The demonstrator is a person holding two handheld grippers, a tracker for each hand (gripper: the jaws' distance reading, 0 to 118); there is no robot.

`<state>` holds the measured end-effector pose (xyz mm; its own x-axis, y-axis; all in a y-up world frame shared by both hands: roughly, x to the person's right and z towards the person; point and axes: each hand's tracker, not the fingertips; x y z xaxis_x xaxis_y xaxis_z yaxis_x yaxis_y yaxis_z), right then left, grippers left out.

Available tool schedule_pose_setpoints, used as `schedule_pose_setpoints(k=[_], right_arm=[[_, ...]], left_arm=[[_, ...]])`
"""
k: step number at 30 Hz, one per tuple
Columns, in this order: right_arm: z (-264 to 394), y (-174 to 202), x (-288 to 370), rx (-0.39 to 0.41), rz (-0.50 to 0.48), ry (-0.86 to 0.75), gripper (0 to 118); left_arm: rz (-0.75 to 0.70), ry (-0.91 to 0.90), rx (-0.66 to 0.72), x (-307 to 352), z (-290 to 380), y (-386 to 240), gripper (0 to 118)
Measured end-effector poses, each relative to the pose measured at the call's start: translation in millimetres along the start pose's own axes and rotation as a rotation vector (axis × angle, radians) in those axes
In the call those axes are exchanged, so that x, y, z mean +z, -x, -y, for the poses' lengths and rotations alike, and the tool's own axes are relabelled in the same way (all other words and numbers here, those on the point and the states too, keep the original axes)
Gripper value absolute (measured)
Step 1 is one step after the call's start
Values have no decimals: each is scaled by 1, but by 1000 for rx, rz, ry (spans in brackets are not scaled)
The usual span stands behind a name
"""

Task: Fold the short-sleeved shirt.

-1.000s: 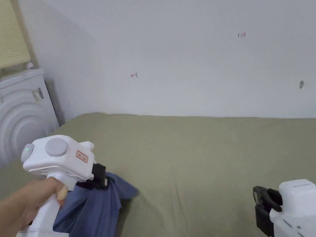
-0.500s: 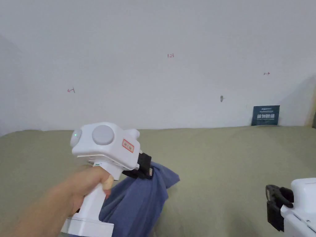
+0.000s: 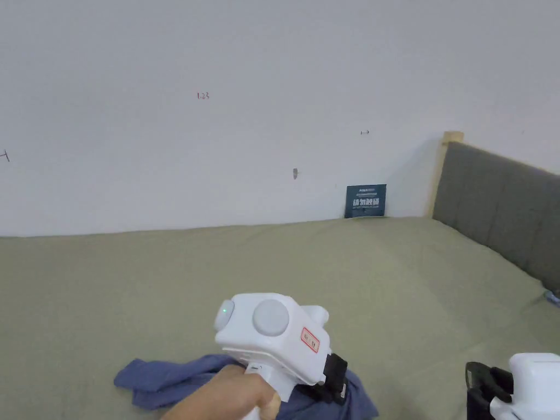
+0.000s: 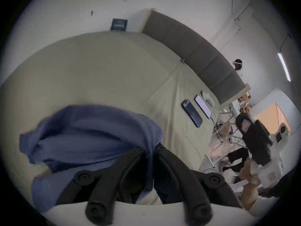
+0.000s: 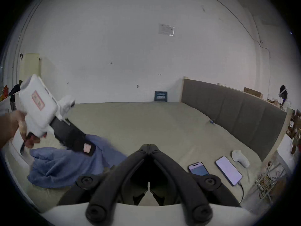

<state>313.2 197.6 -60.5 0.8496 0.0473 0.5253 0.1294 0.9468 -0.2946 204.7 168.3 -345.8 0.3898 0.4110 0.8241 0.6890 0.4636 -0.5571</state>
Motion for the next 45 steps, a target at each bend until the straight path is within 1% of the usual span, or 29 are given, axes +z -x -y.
schedule_pose_setpoints(k=[2,4,5,6,7,8,9,10,12,13,14,15,16,17,18,19,21,24,27,31,35,37,39,40,41,42,43,44,45], right_arm=[[2,-2,2,-6,4,4,1],[2,-1,1,-15,4,6,1],[1,2,0,-24,-3,10,1],[0,5,0,-32,-15,14,1],[-2,8,0,-32,-28,16,1],[-3,13,0,-27,-40,15,1],[-5,18,-2,-16,-51,13,1],[-6,22,-2,-8,-62,10,1],[-11,31,-2,-3,-90,6,1],[-13,35,-2,-7,-104,3,1],[-15,40,-3,-11,-118,0,1],[-17,44,-3,-12,-126,0,1],[-18,48,-3,-12,-136,-2,1],[-20,51,-3,-13,-152,-2,1],[-21,54,-3,-11,-158,-1,1],[-22,57,-3,-8,-163,-2,1],[-21,63,-3,1,-178,-3,1],[-20,71,-6,14,-191,8,1],[-19,79,-8,27,-205,25,1],[-17,91,-9,47,-225,27,1],[-15,101,-16,72,-240,27,1],[-14,104,-20,70,-245,31,1],[-12,105,-24,71,-249,37,1],[-12,105,-27,75,-248,41,1],[-11,105,-28,79,-247,45,1],[-10,104,-30,81,-246,48,1],[-9,103,-32,82,-244,53,1],[-8,102,-34,82,-242,61,1],[-7,101,-35,81,-240,68,1]], left_arm=[[12,36,6,-17,12,-2,9],[-10,90,52,-25,19,2,10],[-39,90,82,-22,24,3,17],[-65,73,100,-14,27,3,37],[-69,47,104,-5,31,5,79],[-63,2,120,14,37,10,97],[-48,-57,133,33,42,15,98],[-61,-105,149,54,48,20,92],[-173,-227,152,102,68,25,85],[-223,-287,139,124,79,28,75],[-292,-354,127,148,93,33,62],[-346,-422,123,170,110,35,43],[-387,-473,126,188,124,38,14],[-438,-505,140,206,143,45,7],[-477,-557,166,223,162,53,6],[-505,-598,189,235,179,57,0],[-594,-679,238,259,218,66,0],[-653,-711,285,287,262,74,0],[-673,-686,343,297,285,90,0],[-730,-624,402,297,292,110,0],[-701,-569,446,288,276,139,0],[-636,-483,506,280,260,162,0],[-567,-361,591,268,248,191,0],[-549,-299,632,262,242,204,4],[-554,-278,662,255,237,216,19],[-551,-230,665,247,236,229,53],[-547,-196,673,238,235,240,105],[-539,-178,695,230,236,247,118],[-558,-178,714,225,234,252,118]])
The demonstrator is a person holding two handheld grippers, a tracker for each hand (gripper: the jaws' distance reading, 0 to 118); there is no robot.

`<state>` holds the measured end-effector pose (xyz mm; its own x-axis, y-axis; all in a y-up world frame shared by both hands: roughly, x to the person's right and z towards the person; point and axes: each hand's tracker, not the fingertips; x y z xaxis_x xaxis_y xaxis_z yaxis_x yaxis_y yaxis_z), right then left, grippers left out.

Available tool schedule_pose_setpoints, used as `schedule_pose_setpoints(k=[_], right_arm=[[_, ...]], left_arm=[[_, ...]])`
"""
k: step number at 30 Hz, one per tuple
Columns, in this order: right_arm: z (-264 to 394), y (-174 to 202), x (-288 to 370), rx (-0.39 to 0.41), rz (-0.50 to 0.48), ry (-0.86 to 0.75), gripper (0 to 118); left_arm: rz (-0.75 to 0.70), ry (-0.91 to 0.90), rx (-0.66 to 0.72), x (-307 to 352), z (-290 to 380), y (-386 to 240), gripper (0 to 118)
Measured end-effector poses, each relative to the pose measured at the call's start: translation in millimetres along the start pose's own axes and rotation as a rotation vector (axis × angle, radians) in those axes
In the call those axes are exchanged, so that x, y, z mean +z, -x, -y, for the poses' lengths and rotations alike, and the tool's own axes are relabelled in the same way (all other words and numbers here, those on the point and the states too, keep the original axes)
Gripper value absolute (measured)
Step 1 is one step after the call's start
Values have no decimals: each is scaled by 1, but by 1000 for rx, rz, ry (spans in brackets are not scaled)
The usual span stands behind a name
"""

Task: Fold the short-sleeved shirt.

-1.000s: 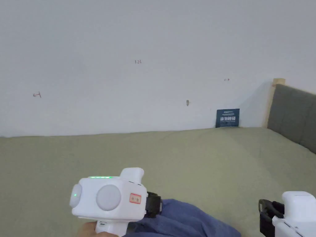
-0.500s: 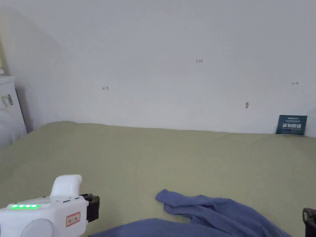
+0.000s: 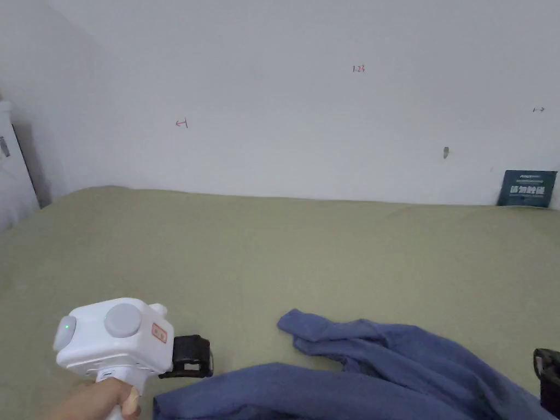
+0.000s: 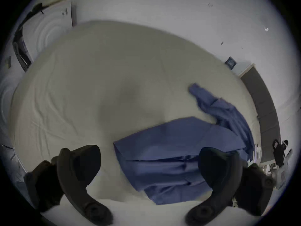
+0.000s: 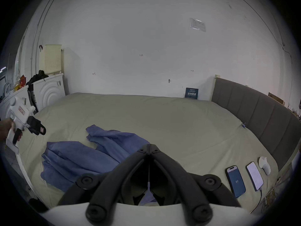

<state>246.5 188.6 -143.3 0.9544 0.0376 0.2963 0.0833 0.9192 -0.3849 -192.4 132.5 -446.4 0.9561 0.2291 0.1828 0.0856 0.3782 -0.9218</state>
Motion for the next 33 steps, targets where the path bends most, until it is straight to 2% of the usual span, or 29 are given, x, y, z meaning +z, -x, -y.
schedule_pose_setpoints(k=[4,10,11,12,13,14,15,16,17,18,19,21,23,24,25,29,33], right_arm=[[5,-9,-6,7,28,19,1],[9,-26,-17,-28,28,47,1],[9,-28,-19,-37,25,54,1],[9,-30,-22,-44,15,70,3],[8,-32,-26,-54,-1,93,3],[8,-33,-33,-61,-14,129,4],[9,-34,-41,-70,-35,178,6],[10,-36,-52,-94,-64,253,32],[14,-38,-64,-118,-91,351,71],[20,-38,-76,-137,-137,420,103],[25,-39,-84,-144,-129,423,117],[34,-36,-101,-98,-64,508,108],[39,-35,-108,-63,-70,568,83],[41,-36,-107,-73,-101,586,58],[41,-36,-107,-75,-105,585,12],[28,-34,-88,-72,-92,443,10],[5,-38,-77,-134,-124,372,10]], left_arm=[[-33,100,44,-37,2,-1,97],[-71,105,6,-60,8,-5,94],[-82,91,-24,-56,8,-11,81],[-102,56,-78,-50,9,-11,54],[-116,33,-114,-46,11,-11,42],[-66,27,-114,-45,9,-13,29],[-20,35,-70,-43,9,-15,4],[-13,42,-41,-44,7,-18,2],[-21,42,-46,-39,14,-15,2],[-15,42,-52,-39,15,-19,2],[-17,33,-65,-39,15,-22,2],[-22,26,-72,-37,19,-18,2],[-7,18,-62,-34,20,-17,2],[3,13,-55,-30,22,-14,2],[9,8,-51,-26,24,-10,2],[37,-86,-28,-4,21,-1,2],[117,-160,17,25,12,2,2]])
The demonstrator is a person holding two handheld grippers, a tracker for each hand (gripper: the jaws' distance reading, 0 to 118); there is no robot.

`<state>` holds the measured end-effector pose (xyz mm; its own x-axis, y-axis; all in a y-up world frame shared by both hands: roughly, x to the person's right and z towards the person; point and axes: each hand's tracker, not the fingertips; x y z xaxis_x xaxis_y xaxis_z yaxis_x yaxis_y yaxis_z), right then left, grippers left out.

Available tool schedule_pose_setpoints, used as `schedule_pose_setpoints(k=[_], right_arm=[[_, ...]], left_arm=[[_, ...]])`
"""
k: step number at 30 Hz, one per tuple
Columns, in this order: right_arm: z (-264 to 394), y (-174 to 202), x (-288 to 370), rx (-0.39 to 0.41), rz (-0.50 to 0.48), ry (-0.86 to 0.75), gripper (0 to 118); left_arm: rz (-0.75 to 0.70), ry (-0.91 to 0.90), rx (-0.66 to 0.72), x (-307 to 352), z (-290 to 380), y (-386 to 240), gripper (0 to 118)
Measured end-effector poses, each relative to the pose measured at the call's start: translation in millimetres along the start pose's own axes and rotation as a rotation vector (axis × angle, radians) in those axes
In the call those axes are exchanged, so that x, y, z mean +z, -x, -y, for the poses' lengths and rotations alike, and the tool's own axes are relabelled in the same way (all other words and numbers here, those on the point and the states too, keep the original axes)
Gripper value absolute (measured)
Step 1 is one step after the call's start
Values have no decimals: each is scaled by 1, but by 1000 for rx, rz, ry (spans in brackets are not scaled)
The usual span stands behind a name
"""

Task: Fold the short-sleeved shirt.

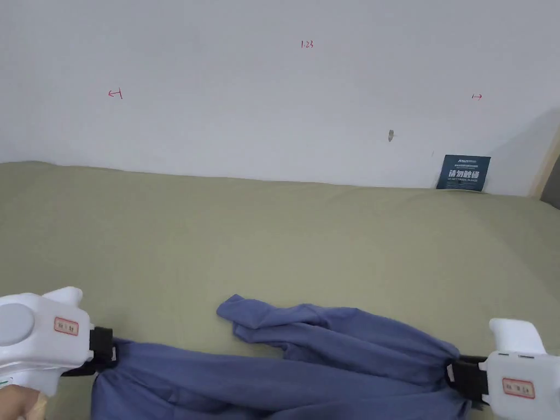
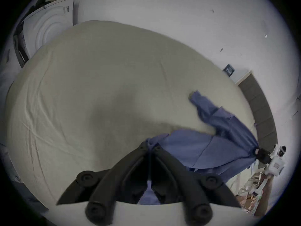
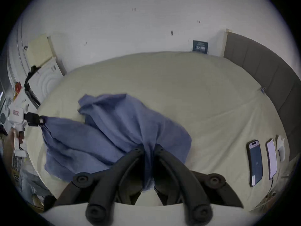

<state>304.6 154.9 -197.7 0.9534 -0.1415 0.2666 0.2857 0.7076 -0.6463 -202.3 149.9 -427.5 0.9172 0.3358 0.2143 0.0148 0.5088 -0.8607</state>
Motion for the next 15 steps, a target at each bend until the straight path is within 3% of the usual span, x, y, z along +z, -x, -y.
schedule_pose_setpoints(k=[9,15], right_arm=[[-62,17,40,41,-95,-189,10],[-110,23,58,48,-73,-306,10]], left_arm=[[103,-249,-117,81,-47,-29,2],[103,-362,-170,125,-87,-47,2]])
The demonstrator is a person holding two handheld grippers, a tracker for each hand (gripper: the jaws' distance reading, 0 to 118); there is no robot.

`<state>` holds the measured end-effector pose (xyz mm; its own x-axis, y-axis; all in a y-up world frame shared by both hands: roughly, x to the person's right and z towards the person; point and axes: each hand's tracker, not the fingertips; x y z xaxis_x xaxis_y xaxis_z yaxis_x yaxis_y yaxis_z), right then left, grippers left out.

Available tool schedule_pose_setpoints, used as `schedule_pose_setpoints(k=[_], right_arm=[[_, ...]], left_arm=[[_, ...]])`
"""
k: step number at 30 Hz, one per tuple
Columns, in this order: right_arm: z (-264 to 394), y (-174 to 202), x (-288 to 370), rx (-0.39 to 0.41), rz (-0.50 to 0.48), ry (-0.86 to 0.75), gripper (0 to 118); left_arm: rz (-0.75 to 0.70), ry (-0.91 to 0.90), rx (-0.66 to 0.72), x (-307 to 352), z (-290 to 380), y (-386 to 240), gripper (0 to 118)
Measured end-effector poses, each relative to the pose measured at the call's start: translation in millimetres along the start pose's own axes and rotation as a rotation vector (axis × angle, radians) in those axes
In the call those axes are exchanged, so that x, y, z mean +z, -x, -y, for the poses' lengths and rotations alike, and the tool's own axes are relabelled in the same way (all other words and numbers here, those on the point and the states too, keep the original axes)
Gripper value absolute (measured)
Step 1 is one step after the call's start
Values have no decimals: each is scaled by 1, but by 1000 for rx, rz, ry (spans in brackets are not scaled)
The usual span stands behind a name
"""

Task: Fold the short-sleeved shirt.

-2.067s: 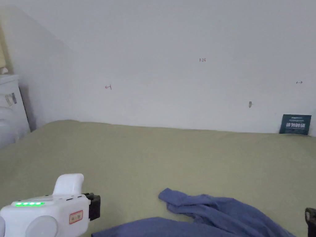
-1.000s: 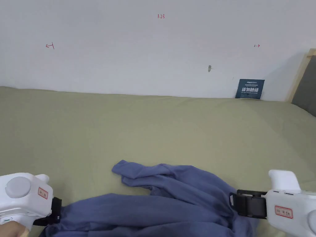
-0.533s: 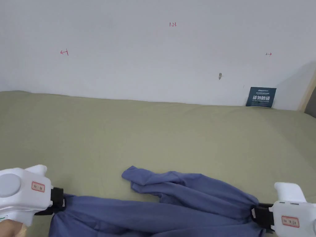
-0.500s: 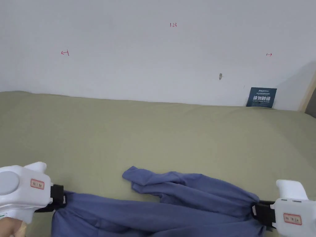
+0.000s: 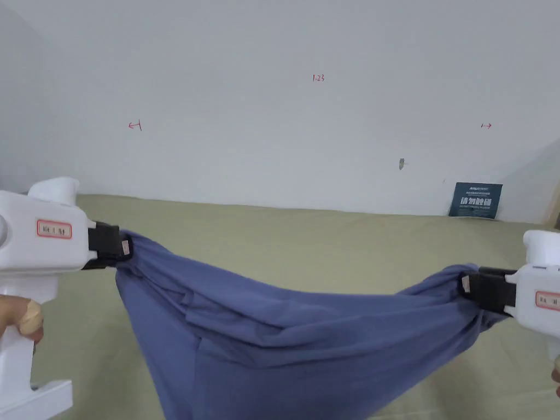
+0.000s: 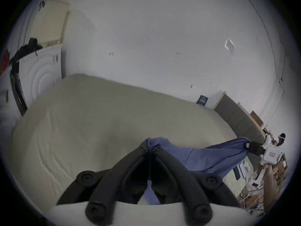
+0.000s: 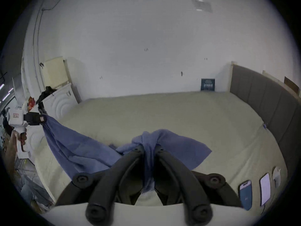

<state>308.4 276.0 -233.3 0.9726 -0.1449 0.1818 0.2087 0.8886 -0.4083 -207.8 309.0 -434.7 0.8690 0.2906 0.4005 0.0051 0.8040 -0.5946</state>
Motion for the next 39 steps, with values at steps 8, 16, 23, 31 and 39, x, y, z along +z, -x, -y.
schedule_pose_setpoints(k=[8,16,23,31,39], right_arm=[[-63,2,3,2,16,-160,10],[-108,-3,-8,-43,37,-275,10],[-116,-5,-33,-56,53,-299,10],[-72,-15,-56,-78,44,-248,10],[17,-35,-74,-107,59,-45,10]], left_arm=[[-10,-144,22,12,-56,-4,2],[-4,-214,44,10,-101,-5,2],[0,-259,75,-3,-120,-1,2],[-25,-211,64,-27,-80,7,2],[-29,-37,177,-61,15,38,2]])
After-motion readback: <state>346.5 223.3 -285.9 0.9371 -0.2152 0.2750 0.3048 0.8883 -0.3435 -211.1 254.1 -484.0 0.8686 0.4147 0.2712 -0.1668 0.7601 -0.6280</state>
